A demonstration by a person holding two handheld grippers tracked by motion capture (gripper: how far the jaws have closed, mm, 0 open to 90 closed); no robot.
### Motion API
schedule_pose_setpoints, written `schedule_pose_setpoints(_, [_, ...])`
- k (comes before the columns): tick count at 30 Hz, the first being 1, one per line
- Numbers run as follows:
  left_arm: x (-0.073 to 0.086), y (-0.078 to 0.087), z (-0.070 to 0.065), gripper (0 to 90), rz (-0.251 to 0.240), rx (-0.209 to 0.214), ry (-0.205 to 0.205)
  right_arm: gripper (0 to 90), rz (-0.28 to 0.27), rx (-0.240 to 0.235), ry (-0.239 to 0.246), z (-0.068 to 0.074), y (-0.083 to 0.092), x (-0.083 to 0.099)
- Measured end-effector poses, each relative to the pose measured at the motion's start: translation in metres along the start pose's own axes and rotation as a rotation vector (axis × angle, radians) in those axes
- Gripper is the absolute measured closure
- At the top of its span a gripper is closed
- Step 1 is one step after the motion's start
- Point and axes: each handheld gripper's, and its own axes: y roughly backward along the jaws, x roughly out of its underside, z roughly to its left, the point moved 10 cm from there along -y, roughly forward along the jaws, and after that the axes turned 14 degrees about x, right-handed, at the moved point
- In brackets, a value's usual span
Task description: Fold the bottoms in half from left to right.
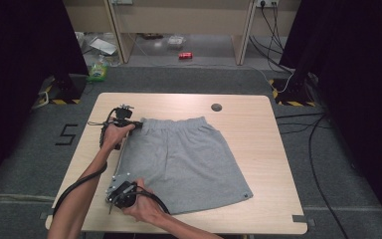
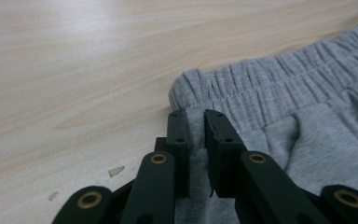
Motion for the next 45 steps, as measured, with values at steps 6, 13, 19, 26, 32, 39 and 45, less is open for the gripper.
schedule_pose_setpoints(6, [-0.021, 0.014, -0.014, 81.3, -0.015, 0.001, -0.024, 86.9, -0.038, -0.011, -0.045, -0.010, 0.025, -0.008])
schedule_pose_setpoints(13, [-0.046, 0.023, -0.039, 81.5, -0.006, -0.013, -0.071, 87.0, -0.107, -0.006, -0.104, -0.033, 0.074, -0.007])
schedule_pose_setpoints(19, [-0.067, 0.022, -0.064, 81.7, -0.003, -0.020, -0.088, 87.1, -0.162, 0.022, -0.168, -0.055, 0.118, 0.007])
schedule_pose_setpoints(26, [-0.084, 0.009, -0.100, 81.9, 0.003, 0.007, -0.117, 87.1, -0.217, 0.084, -0.238, -0.082, 0.162, 0.032])
schedule_pose_setpoints(32, [-0.094, -0.003, -0.119, 82.0, -0.006, 0.021, -0.116, 87.1, -0.251, 0.140, -0.324, -0.103, 0.193, 0.063])
schedule_pose_setpoints(39, [-0.106, -0.022, -0.148, 82.0, -0.006, 0.050, -0.138, 87.1, -0.272, 0.188, -0.398, -0.120, 0.222, 0.093])
schedule_pose_setpoints(45, [-0.110, -0.038, -0.169, 82.0, 0.005, 0.059, -0.162, 87.1, -0.288, 0.214, -0.441, -0.126, 0.237, 0.114])
